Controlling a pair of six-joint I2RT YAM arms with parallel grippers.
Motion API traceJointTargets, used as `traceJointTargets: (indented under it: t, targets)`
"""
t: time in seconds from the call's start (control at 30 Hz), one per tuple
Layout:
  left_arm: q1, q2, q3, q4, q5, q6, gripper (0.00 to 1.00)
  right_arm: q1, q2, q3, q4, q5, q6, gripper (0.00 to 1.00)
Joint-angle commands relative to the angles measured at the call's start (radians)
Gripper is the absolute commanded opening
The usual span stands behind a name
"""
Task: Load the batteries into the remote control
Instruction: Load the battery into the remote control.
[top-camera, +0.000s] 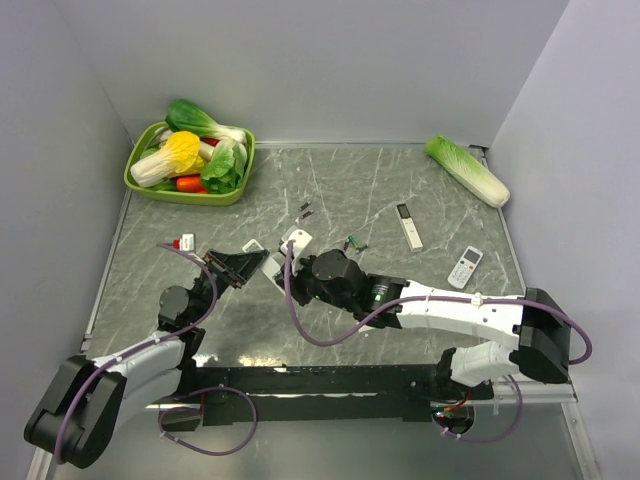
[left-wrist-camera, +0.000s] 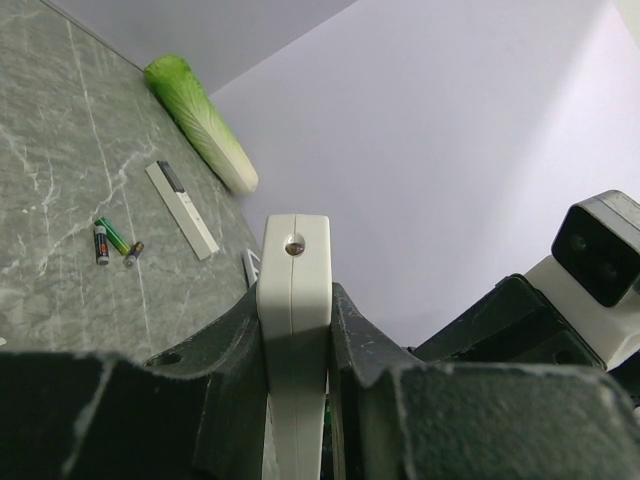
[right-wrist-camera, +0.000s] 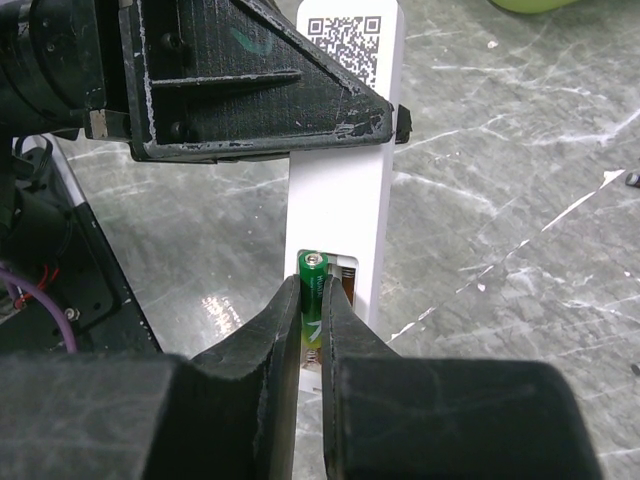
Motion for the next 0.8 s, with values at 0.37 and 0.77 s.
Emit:
traceJointTargets:
  t: [0.37, 0.77]
  targets:
    - [-0.004, 0.013, 0.001, 0.193, 0.004, -0.043, 0.01, 0.006, 0.047, 0.066, -0.09, -0.017, 0.034, 0.24]
    - [-0.004, 0.006, 0.002, 0.184, -0.001, -0.05, 0.01, 0.004, 0.06, 0.078, -0.102, -0.003, 0.04, 0.27]
